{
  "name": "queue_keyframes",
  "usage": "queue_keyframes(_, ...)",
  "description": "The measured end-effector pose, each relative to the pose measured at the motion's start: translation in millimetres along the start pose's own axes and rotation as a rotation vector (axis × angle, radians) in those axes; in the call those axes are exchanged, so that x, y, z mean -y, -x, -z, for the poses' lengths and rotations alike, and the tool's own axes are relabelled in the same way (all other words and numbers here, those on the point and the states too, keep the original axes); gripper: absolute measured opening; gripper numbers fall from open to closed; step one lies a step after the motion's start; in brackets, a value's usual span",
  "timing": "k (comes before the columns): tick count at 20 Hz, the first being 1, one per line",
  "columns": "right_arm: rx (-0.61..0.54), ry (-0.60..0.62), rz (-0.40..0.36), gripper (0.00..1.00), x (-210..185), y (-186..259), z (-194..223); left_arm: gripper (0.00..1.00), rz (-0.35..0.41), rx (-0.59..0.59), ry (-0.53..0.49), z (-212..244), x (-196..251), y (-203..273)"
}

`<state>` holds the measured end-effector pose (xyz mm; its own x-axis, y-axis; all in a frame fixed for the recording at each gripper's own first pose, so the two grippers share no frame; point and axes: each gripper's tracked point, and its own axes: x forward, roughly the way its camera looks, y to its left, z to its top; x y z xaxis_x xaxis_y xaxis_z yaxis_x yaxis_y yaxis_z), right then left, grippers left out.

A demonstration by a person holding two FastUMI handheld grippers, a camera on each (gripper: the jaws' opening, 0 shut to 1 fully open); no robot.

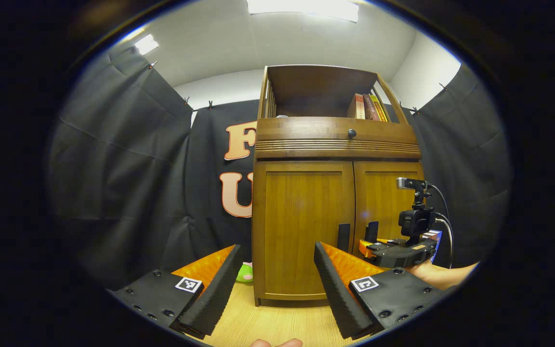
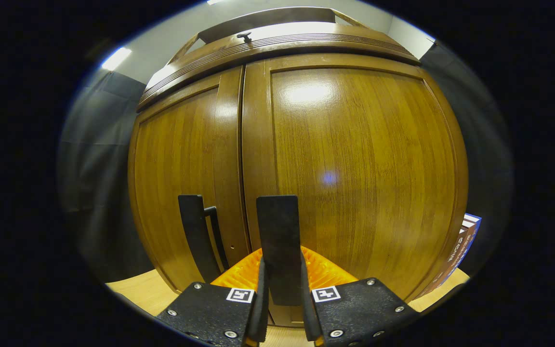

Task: Open the right door of the double-door shoe cabinet with the right hand, and open the left door with the left hand.

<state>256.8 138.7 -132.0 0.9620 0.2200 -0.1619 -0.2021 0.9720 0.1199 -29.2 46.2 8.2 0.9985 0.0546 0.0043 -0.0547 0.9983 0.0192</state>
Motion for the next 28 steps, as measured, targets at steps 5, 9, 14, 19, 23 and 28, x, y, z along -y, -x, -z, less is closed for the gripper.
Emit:
queue_keyframes(5,0.029,0.02,-0.004,0.3,-1.2,23.2,1.7,0.96,0.003,0.016,0.001,-9.5,6.4,17.5)
queue_keyframes(9,0.038,0.022,-0.019,0.3,2.2,61.1,5.3,0.98,0.008,0.012,-0.002,-11.6,12.3,25.4)
queue_keyframes(14,0.01,0.03,0.012,0.3,15.0,106.8,10.7,0.96,0.033,-0.006,0.0,-6.8,27.6,30.7)
queue_keyframes(19,0.004,0.017,0.004,0.3,31.1,139.5,16.9,0.96,0.057,-0.028,0.01,0.5,42.4,32.5)
queue_keyframes(23,-0.011,-0.004,0.018,0.3,54.5,175.2,20.3,0.96,0.068,-0.034,0.02,3.9,53.5,31.4)
queue_keyframes(28,-0.032,-0.075,-0.011,0.29,77.7,201.0,15.3,0.96,0.097,-0.049,0.033,10.7,75.8,25.4)
